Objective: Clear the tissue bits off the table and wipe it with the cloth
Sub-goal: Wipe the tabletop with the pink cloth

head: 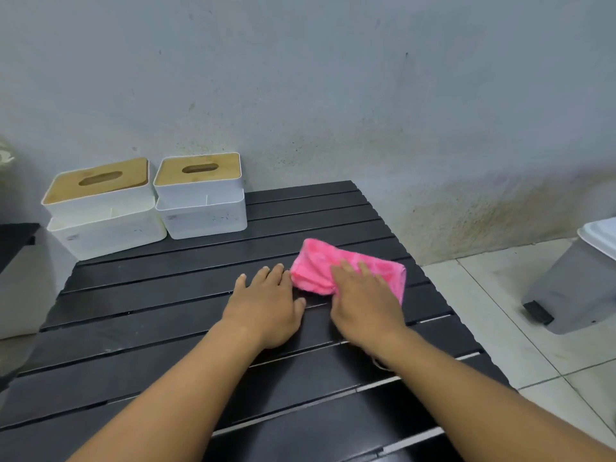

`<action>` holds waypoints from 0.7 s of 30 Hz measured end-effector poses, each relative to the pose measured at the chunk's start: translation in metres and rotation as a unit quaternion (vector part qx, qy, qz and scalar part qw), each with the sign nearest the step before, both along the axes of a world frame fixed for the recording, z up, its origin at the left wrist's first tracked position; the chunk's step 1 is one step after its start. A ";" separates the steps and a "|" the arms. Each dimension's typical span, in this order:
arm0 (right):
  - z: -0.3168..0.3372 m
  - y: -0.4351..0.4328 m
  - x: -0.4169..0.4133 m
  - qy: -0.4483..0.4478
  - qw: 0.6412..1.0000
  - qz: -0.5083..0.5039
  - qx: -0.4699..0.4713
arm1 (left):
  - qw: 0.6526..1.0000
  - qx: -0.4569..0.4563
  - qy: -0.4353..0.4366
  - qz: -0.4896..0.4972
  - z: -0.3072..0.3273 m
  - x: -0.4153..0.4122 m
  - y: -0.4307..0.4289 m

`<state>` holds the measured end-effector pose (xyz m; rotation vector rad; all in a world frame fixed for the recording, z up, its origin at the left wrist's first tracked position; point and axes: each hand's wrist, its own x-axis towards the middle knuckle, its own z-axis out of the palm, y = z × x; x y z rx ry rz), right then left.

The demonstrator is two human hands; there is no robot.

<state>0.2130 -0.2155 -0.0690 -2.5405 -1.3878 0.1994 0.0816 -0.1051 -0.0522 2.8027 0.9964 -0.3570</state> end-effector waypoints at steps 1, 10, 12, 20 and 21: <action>0.005 0.007 0.015 -0.007 1.000 -0.025 -0.001 | 1.000 0.000 0.007 -0.004 0.000 0.000 0.002; 0.012 0.095 0.065 0.004 0.992 -0.122 -0.002 | 1.000 0.003 0.015 0.005 0.007 -0.003 0.039; 0.008 0.115 0.042 0.003 0.998 -0.058 0.001 | 1.000 -0.003 0.016 0.014 0.005 -0.005 0.043; 0.012 0.152 0.059 -0.004 0.999 -0.030 -0.010 | 1.000 -0.004 0.005 0.010 -0.002 -0.003 0.041; 0.015 0.160 0.067 0.007 0.998 -0.060 -0.018 | 1.000 -0.008 0.001 0.010 -0.003 -0.004 0.040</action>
